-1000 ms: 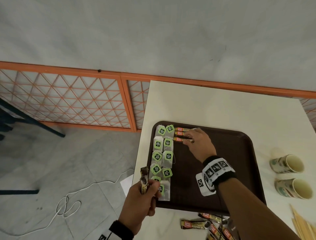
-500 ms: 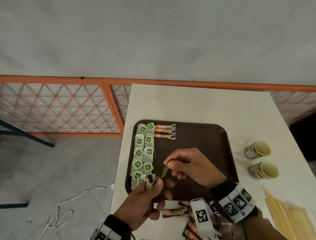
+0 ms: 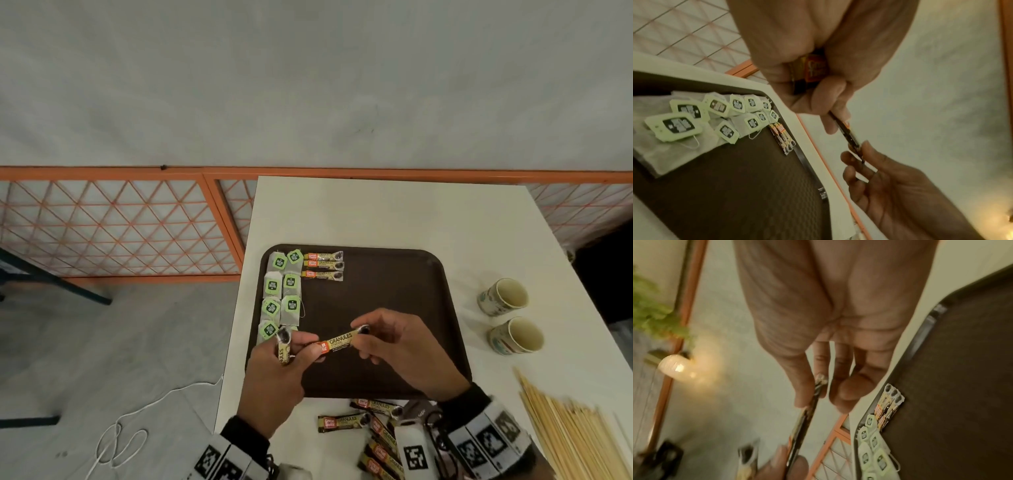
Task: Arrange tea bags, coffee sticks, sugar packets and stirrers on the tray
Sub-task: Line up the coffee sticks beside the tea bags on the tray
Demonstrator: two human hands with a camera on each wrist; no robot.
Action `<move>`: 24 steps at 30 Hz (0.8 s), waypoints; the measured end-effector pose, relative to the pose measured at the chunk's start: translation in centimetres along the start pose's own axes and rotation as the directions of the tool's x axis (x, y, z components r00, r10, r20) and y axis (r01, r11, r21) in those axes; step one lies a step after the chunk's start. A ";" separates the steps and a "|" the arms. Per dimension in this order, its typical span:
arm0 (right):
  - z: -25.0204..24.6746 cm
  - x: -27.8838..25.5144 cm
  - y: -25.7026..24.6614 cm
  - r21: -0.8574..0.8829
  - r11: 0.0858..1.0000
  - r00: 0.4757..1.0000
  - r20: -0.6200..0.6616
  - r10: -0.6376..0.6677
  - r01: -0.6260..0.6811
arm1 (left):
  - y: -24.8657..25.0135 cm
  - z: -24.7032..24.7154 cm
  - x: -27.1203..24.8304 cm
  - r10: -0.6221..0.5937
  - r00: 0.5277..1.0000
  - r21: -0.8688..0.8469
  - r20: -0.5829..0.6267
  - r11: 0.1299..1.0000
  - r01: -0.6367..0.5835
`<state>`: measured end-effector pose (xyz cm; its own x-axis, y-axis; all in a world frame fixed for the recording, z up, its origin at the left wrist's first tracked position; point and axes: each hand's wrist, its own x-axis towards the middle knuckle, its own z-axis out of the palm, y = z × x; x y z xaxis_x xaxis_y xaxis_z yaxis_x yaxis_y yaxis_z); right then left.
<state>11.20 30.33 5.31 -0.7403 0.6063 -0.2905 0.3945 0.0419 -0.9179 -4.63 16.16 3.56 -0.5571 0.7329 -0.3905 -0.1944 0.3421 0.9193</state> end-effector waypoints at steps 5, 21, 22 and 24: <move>1.5 2.0 0.6 -0.025 0.994 0.994 0.007 0.110 -0.110 | -1.0 -0.6 1.7 0.069 0.994 0.229 -0.080 0.972 -0.049; 1.1 13.6 5.9 -0.683 0.690 0.962 -0.263 0.073 -0.239 | -4.9 -5.2 2.1 -0.137 0.991 0.352 0.010 0.928 0.125; 1.6 13.9 6.0 -0.715 0.674 0.978 -0.197 0.066 -0.189 | -4.8 -5.0 2.2 -0.133 0.991 0.353 0.020 0.928 0.117; 2.7 14.5 6.3 -0.724 0.678 0.990 -0.131 0.049 -0.129 | -4.7 -4.9 2.5 -0.126 0.991 0.359 0.034 0.927 0.105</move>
<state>1.47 37.23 -5.40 -0.6426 0.7064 -0.2969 0.7568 0.5249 -0.3895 -9.03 13.52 -1.51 -0.5007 0.7034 -0.5044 0.0506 0.6055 0.7942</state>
